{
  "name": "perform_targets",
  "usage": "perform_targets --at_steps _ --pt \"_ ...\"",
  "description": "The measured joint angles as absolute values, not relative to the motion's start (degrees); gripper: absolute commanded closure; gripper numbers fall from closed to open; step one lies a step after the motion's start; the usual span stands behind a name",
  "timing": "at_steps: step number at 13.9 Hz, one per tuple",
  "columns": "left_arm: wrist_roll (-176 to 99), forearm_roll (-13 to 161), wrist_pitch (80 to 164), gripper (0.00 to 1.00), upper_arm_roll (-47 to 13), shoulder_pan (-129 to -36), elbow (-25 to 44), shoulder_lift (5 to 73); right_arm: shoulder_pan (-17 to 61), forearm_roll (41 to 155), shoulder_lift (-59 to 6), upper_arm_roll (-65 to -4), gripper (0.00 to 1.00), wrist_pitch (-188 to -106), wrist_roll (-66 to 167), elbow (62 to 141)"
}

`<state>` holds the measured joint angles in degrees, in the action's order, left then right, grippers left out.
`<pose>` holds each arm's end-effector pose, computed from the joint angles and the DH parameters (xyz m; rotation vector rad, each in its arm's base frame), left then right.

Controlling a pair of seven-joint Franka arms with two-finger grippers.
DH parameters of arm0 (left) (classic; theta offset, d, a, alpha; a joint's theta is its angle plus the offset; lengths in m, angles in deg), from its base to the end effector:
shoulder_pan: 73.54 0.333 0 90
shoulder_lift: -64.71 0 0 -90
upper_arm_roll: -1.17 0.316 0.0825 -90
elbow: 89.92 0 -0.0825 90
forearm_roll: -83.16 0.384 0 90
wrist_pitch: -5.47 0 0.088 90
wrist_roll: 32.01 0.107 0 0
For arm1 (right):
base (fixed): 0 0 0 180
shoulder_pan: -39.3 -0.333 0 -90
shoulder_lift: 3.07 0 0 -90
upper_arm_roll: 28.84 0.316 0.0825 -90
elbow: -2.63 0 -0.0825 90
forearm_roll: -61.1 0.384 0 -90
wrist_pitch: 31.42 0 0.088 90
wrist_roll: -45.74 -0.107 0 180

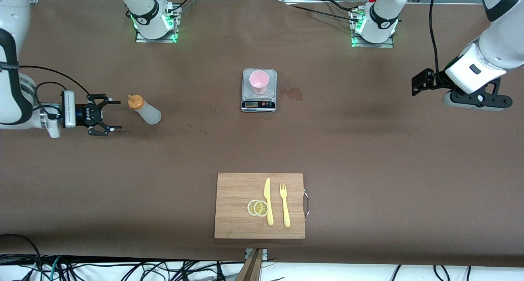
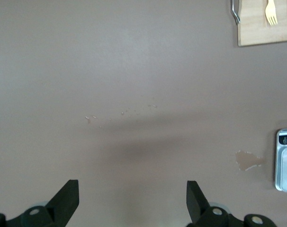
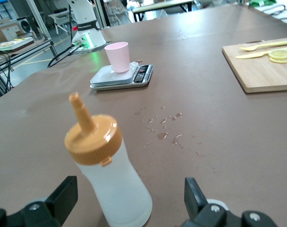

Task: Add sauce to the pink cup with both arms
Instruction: 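Grasp the orange-capped squeeze bottle with the right gripper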

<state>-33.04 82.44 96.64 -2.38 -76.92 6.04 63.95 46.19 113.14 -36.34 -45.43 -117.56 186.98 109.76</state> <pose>0.5507 -0.0681 0.5699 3.1272 -0.1598 -0.1528 0.5395 -0.1320 0.2006 -1.4637 -1.5505 -0.6866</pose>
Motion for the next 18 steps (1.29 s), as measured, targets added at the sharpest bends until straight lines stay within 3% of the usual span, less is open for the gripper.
perform_targets --at_steps 15,16,17,18 --pt "-33.1 82.4 95.8 0.00 -2.5 -77.8 6.1 63.9 44.8 121.0 -41.2 -44.3 0.01 -114.2 201.7 118.0" --pt "-33.1 82.4 95.8 0.00 -2.5 -77.8 6.1 63.9 44.7 121.1 -41.2 -44.2 0.06 -113.7 201.8 118.0" --pt "-33.1 82.4 95.8 0.00 -2.5 -77.8 6.1 63.9 44.6 121.4 -41.2 -44.2 0.19 -113.2 202.0 118.1" --pt "-33.1 82.4 95.8 0.00 -2.5 -77.8 6.1 63.9 44.6 121.9 -41.2 -44.0 0.39 -113.0 202.2 118.1"
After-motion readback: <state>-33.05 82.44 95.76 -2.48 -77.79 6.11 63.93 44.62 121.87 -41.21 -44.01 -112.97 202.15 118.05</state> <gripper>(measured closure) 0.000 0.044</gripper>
